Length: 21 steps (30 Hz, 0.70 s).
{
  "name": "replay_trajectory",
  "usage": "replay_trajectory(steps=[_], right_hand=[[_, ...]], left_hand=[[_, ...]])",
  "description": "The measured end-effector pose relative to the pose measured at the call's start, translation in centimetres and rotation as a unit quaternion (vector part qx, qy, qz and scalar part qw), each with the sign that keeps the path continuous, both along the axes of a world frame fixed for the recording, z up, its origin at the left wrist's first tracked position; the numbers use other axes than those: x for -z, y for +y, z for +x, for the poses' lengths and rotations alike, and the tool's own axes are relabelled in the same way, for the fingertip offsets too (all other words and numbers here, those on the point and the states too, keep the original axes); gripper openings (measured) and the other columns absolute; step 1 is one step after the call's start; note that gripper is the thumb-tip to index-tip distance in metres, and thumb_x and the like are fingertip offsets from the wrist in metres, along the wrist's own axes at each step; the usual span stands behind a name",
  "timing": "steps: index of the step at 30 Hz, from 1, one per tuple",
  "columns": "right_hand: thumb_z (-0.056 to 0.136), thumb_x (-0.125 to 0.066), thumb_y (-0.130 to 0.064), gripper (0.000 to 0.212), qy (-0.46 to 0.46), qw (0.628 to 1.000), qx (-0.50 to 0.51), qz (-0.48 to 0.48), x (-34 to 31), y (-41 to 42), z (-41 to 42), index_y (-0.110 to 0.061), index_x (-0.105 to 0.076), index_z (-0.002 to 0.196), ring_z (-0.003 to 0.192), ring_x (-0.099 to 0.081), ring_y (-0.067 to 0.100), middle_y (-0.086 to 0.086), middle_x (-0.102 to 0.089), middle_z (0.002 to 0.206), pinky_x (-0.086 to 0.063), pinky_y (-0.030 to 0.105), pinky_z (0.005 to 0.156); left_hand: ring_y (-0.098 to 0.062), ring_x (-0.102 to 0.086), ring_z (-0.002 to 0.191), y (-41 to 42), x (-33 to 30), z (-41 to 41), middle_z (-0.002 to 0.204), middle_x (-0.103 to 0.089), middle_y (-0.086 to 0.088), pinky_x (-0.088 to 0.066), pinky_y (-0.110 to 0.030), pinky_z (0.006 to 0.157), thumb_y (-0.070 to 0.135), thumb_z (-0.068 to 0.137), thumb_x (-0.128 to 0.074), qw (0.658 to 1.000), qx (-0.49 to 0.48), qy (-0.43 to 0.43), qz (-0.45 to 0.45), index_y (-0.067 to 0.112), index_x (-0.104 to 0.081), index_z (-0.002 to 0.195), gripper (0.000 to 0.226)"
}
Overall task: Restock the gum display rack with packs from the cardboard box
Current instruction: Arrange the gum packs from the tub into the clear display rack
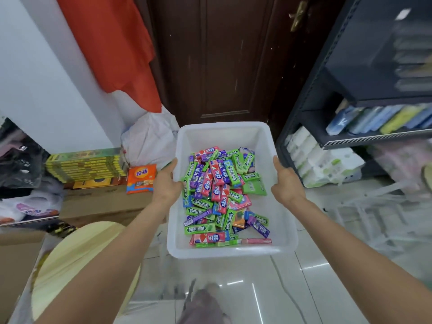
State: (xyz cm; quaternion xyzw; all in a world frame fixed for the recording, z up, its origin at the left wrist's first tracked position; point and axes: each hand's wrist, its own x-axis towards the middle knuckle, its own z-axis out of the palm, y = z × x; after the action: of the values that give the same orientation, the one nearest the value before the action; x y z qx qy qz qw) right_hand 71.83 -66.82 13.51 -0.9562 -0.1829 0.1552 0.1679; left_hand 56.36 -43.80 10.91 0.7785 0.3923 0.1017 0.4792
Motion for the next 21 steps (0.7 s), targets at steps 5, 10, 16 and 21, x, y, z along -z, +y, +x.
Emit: replay_trajectory(steps=[5,10,16,21], right_hand=[[0.083,-0.047,0.003,0.082,-0.013,1.000,0.016,-0.011,-0.5,-2.1,7.7,-0.026,-0.009,0.150,0.118,-0.047,0.036,0.019,-0.042,0.133,-0.048,0.040,0.085],[0.082,-0.045,0.004,0.081,-0.029,0.998,0.046,-0.009,-1.7,-3.2,16.4,-0.025,-0.011,0.150,0.115,-0.048,0.036,0.019,-0.044,0.129,-0.047,0.040,0.086],[0.081,-0.043,0.007,0.080,-0.047,0.995,0.086,0.022,-3.3,-5.3,25.5,-0.020,-0.013,0.151,0.115,-0.048,0.037,0.023,-0.045,0.130,-0.044,0.038,0.088],[0.080,-0.045,0.008,0.078,-0.055,0.992,0.107,0.030,-4.0,-8.4,32.6,-0.015,-0.016,0.150,0.115,-0.047,0.040,0.026,-0.046,0.128,-0.042,0.035,0.085]], left_hand=[[-0.026,-0.055,0.118,-1.3,-0.4,9.0,0.136,-0.052,-0.009,-0.046,-0.038,0.099,-0.001,0.084,-0.062,1.000,0.026,0.014,0.007,0.016,-0.033,0.145,0.070],[-0.025,-0.054,0.120,-1.5,-1.1,18.9,0.137,-0.052,-0.005,-0.045,-0.041,0.101,0.005,0.083,-0.065,0.998,0.059,0.008,0.027,0.018,-0.035,0.144,0.068],[-0.024,-0.054,0.120,-2.2,-3.4,30.2,0.136,-0.054,-0.005,-0.044,-0.041,0.101,0.005,0.081,-0.065,0.994,0.102,0.000,0.050,0.019,-0.034,0.144,0.071],[-0.026,-0.053,0.120,-4.6,-5.4,39.1,0.134,-0.054,-0.009,-0.043,-0.036,0.100,0.004,0.082,-0.064,0.991,0.120,0.007,0.055,0.020,-0.036,0.143,0.069]])
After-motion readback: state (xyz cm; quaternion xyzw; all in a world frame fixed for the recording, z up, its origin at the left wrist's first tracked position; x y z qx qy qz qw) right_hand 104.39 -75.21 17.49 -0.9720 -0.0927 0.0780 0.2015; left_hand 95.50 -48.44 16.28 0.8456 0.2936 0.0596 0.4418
